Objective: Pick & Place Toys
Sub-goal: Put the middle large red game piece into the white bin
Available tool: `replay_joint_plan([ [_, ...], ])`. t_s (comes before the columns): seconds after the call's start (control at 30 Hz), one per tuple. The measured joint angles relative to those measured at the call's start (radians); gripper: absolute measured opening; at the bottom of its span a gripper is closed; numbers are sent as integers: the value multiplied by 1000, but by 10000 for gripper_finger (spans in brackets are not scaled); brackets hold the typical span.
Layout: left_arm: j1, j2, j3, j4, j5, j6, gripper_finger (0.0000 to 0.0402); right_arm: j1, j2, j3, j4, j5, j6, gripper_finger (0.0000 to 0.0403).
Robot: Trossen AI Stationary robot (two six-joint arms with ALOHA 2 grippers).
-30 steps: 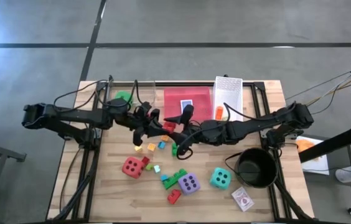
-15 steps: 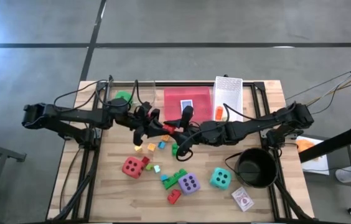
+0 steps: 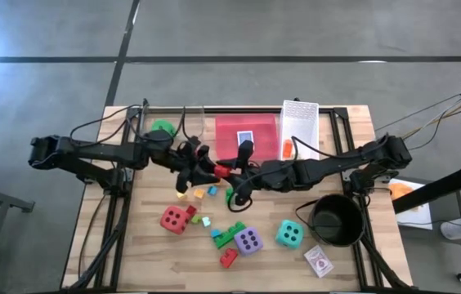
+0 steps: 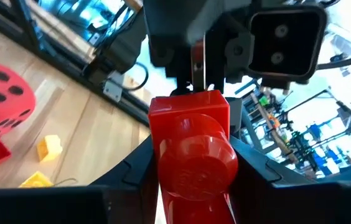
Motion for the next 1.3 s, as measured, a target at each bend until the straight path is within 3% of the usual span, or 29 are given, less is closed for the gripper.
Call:
replay_joint_plan([
  [0.3,15,-20,-1,-91,-5,11,293,0,-51,0,-138,4,162,129],
  [0.57,56,-57,-3,-329,-86,48,297,-12,-141,-5,-289,63,354,129],
  [0.97,37,-82,-3,-716,-432,76,297,-139,-336,-41,-719,91,793,129],
  [1.13,17,-83,-8,-748,-461,76,297,-228,-402,-119,-796,82,926,129],
  [1.3,1,-83,-8,-763,-463,76,297,-347,-441,-227,-791,-17,1037,129],
])
